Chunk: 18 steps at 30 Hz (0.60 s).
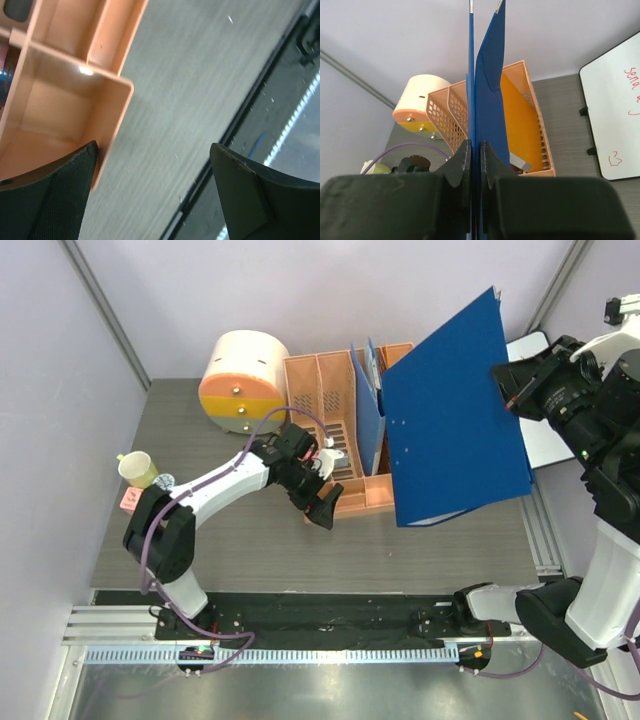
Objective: Organize the desk
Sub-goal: Move the storage box to the center of the board.
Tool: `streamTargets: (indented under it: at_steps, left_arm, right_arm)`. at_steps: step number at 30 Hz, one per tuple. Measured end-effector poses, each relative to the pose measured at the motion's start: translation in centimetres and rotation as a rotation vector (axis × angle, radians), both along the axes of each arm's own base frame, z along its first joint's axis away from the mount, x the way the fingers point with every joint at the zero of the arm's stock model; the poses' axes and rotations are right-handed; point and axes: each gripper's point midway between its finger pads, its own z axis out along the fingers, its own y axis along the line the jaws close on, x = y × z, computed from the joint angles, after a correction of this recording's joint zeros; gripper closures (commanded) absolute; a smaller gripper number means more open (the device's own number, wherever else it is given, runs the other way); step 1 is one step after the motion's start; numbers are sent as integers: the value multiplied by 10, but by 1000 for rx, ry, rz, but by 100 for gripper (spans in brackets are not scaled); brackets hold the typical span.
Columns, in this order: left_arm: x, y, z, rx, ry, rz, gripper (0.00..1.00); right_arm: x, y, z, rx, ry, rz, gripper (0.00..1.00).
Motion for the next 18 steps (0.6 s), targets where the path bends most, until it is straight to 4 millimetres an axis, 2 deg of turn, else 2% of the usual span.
streamTargets:
  at_steps: [3,7,11,13,15,18]
  left_arm:
    - [-15,5,9,-6,30,-45,9]
    - [-33,12,23,-17,62,-107,8]
    - [-48,21,52,-52,78,-126,7]
    - [-46,23,75,-93,56,-121,7]
    - [-36,26,98,-137,19,-97,7]
    - [-9,35,135,-213,-50,-30,6]
  right_arm:
    - [-11,4,6,15,-12,36,99]
    - [-38,6,26,62,-88,82,99]
    - [-68,10,50,134,-191,148,99]
    - [-83,15,62,169,-238,194,99]
    - [-91,21,70,197,-271,241,99]
    - [-84,37,66,233,-262,313,99]
